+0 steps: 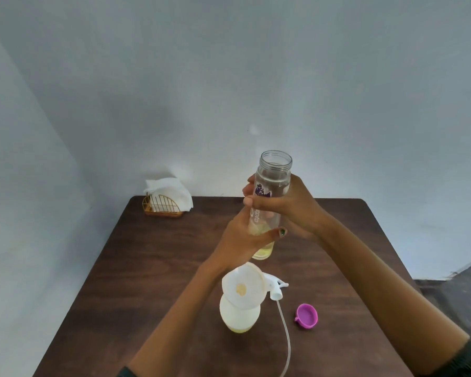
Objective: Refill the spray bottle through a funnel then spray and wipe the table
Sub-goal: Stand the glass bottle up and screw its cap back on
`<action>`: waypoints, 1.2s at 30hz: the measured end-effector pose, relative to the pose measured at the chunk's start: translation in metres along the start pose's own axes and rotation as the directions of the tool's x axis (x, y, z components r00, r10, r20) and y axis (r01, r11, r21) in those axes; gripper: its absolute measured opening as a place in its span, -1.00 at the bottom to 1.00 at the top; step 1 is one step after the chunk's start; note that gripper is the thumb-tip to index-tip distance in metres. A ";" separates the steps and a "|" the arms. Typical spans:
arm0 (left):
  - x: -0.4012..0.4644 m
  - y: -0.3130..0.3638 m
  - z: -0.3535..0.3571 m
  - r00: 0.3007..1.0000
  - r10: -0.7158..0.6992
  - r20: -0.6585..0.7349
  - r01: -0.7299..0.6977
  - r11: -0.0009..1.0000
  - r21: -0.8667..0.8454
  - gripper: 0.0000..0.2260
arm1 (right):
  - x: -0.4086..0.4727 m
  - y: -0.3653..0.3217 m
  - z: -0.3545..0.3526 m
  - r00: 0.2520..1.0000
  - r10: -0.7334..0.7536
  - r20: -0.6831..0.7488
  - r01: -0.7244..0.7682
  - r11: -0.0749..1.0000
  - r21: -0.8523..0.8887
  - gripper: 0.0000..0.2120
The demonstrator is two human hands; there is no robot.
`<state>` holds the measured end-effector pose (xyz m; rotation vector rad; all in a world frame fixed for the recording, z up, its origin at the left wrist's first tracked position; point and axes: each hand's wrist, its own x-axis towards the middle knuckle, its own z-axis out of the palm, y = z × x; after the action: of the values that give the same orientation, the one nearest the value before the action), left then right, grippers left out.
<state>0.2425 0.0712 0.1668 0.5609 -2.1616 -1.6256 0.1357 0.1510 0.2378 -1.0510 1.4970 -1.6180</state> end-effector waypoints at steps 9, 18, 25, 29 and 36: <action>0.003 0.003 -0.008 0.998 0.030 -0.046 -0.032 0.998 -0.046 -0.57 | 0.002 0.015 -0.030 0.992 0.059 0.113 -0.047 0.993 -0.107 0.13; 0.002 0.008 -0.020 0.997 -0.008 -0.081 0.004 0.999 -0.046 -0.66 | -0.063 0.178 -0.081 0.774 0.618 -0.139 -0.452 0.386 -0.804 -0.15; 0.004 0.007 -0.023 0.994 -0.007 -0.114 0.004 1.000 -0.031 -0.61 | -0.102 0.221 -0.069 0.722 0.665 -0.192 -0.399 0.173 -0.900 -0.33; 0.004 0.007 -0.023 0.993 -0.009 -0.122 0.005 1.000 -0.029 -0.57 | -0.092 0.219 -0.070 0.705 0.681 -0.196 -0.352 0.096 -0.931 -0.64; 0.007 0.010 -0.023 0.991 -0.021 -0.131 0.015 0.999 -0.050 -0.55 | -0.014 0.103 -0.072 0.905 0.240 -0.352 -0.420 0.639 -0.644 -0.84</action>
<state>0.2477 0.0517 0.1824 0.6557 -2.0219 -1.5988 0.0729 0.1850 0.1334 -0.8806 2.4328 -0.9027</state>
